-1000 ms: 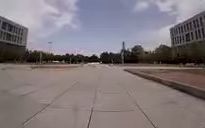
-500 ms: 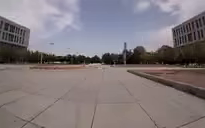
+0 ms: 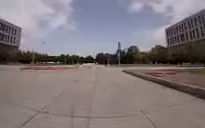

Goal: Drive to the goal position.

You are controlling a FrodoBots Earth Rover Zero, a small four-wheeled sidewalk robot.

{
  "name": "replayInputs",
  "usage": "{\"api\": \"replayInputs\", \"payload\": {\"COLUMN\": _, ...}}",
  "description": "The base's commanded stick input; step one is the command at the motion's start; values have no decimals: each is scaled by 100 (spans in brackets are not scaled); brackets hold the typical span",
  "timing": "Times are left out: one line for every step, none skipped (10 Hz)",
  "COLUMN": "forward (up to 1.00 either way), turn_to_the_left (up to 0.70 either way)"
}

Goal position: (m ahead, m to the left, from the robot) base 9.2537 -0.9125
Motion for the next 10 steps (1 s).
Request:
{"api": "replayInputs", "payload": {"forward": 100, "turn_to_the_left": 0}}
{"api": "replayInputs", "payload": {"forward": 100, "turn_to_the_left": 0}}
{"api": "replayInputs", "payload": {"forward": 100, "turn_to_the_left": 0}}
{"api": "replayInputs", "payload": {"forward": 100, "turn_to_the_left": 0}}
{"api": "replayInputs", "payload": {"forward": 100, "turn_to_the_left": 0}}
{"api": "replayInputs", "payload": {"forward": 100, "turn_to_the_left": 0}}
{"api": "replayInputs", "payload": {"forward": 100, "turn_to_the_left": 0}}
{"api": "replayInputs", "payload": {"forward": 100, "turn_to_the_left": 0}}
{"api": "replayInputs", "payload": {"forward": 100, "turn_to_the_left": 0}}
{"api": "replayInputs", "payload": {"forward": 100, "turn_to_the_left": 0}}
